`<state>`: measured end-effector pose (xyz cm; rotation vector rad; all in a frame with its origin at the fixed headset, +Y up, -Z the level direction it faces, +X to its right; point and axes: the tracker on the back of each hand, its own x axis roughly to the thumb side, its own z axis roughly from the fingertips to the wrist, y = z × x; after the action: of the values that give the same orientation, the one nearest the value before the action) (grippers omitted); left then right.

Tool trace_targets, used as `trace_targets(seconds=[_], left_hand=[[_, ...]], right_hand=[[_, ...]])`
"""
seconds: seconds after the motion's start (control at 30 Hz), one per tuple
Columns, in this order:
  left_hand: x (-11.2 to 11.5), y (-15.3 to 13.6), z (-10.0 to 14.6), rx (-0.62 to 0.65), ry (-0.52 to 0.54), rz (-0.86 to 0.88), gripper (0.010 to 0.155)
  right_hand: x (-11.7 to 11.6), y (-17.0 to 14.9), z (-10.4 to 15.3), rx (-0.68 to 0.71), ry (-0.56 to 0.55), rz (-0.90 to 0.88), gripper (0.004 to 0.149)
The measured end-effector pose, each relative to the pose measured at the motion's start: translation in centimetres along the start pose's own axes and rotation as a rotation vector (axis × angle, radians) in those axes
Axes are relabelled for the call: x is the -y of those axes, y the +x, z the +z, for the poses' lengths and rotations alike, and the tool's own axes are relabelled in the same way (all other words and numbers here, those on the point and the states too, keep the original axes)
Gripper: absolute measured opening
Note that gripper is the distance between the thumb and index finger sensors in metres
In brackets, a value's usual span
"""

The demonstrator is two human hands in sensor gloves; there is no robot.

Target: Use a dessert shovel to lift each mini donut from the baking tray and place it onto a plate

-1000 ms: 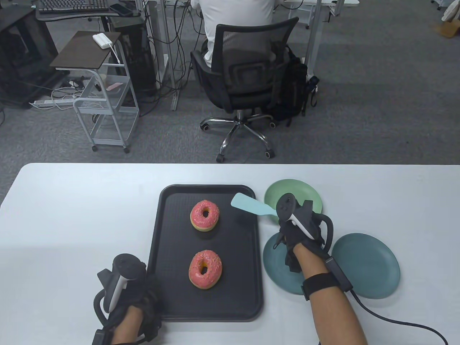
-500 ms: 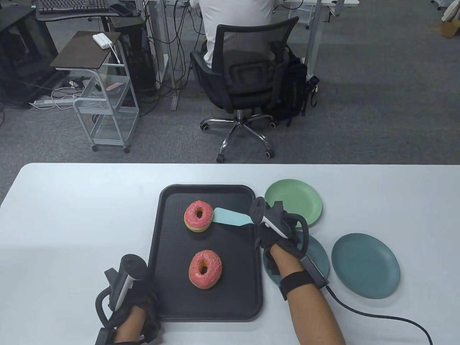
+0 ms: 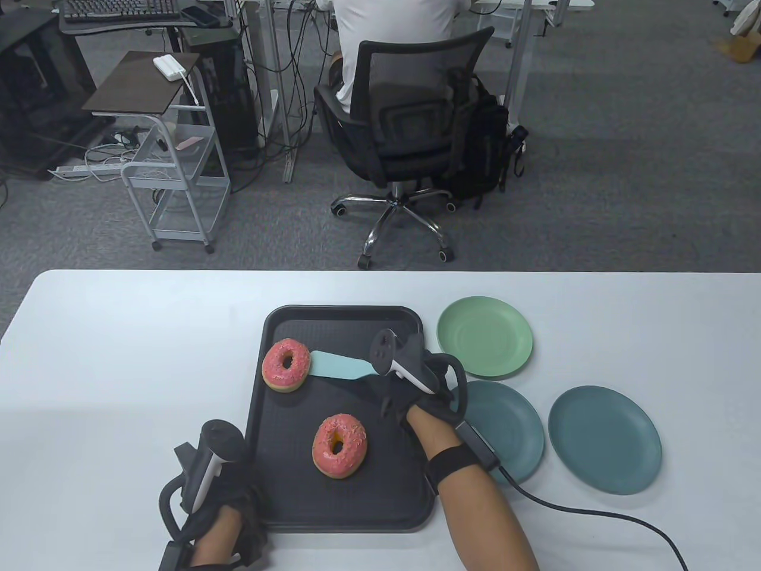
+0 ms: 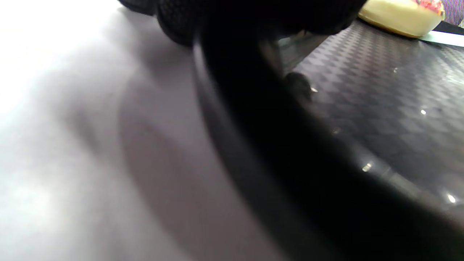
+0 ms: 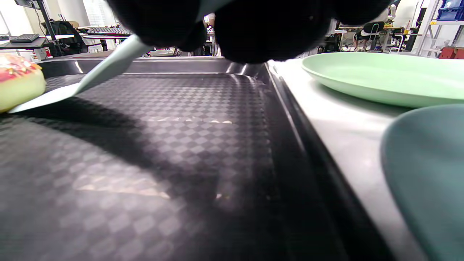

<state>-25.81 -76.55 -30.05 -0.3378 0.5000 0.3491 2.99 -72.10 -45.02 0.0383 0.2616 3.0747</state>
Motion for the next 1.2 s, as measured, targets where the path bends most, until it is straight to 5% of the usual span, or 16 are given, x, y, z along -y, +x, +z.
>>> trace_targets(seconds=[0.5, 0.97, 1.2], left_hand=[[0.0, 0.1, 0.0, 0.001, -0.011, -0.009, 0.059], [0.0, 0.1, -0.1, 0.002, -0.027, -0.014, 0.060], [0.0, 0.1, -0.1, 0.003, -0.035, -0.014, 0.060]], right_hand=[[-1.1, 3.3, 0.3, 0.087, 0.016, -0.050, 0.054], [-0.2, -0.4, 1.3, 0.057, -0.011, -0.187, 0.055], [1.8, -5.2, 3.5, -0.002, -0.056, -0.213, 0.055]])
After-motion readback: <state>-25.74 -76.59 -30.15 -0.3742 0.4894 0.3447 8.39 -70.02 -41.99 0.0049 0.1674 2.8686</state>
